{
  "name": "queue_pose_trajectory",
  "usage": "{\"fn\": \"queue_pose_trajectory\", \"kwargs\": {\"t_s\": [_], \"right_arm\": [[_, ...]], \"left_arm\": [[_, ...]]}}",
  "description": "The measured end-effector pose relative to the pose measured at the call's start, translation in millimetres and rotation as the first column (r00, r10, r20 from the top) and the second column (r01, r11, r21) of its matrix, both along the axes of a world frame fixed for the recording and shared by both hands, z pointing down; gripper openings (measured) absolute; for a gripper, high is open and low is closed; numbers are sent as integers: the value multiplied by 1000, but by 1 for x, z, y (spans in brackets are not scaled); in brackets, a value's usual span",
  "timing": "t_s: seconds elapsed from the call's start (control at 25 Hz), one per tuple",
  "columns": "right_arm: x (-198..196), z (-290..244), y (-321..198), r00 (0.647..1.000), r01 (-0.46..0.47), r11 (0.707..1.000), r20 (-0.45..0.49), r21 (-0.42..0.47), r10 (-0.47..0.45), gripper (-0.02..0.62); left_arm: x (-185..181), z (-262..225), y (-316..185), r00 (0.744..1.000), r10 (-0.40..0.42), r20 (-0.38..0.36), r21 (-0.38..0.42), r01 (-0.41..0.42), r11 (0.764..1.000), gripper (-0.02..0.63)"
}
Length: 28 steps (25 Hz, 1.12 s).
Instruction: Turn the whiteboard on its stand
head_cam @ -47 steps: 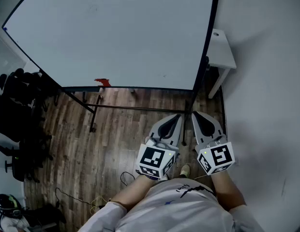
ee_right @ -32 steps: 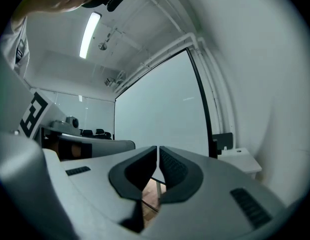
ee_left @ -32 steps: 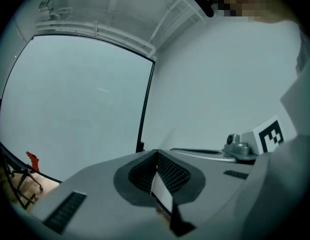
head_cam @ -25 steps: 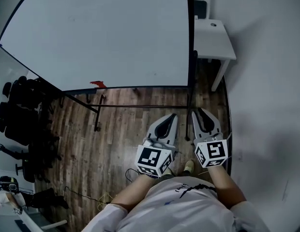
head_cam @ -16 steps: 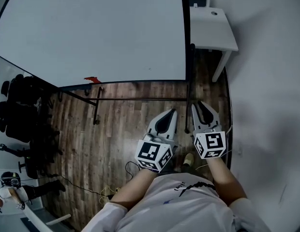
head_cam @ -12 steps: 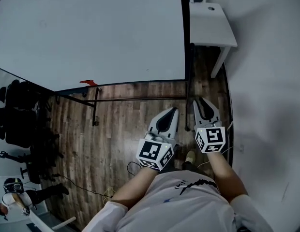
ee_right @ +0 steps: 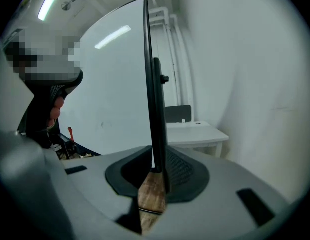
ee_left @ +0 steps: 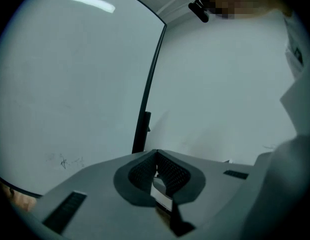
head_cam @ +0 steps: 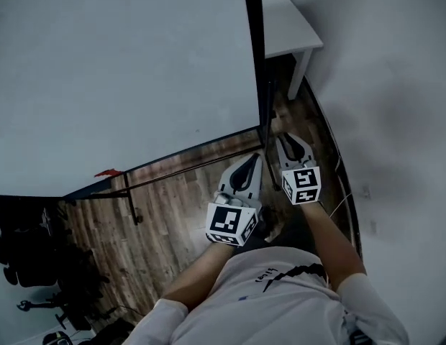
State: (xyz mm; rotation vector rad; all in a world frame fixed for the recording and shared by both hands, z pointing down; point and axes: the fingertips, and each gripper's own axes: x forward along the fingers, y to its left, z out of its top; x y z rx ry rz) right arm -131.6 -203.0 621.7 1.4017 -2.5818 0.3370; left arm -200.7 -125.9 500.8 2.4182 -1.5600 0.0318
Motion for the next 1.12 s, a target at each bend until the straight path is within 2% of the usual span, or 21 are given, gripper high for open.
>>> {"fn": "queue_pose_trajectory", "kwargs": {"t_s": [0.28,0.56,0.76,0.84,1.12], "right_arm": [[-7,105,-24,997,-22,993,-80,-117,13,112],[-40,172,-62,990,21,984,-132,-176,-45,161],[-49,186,-82,989,-21,985,-147,-170,-5,144],[-51,184,-84,992,-13,984,-124,-176,-9,115],[-44,183,-83,992,34,978,-110,-205,-57,115]], "left_arm": [[5,55,-21,999,42,14,-85,-41,996,12],[10,77,-34,996,59,62,-115,-52,992,12],[3,86,-40,996,50,78,-134,-39,990,12],[1,87,-42,995,54,81,-136,-43,990,12],[11,85,-46,992,94,84,-140,-82,987,12]]}}
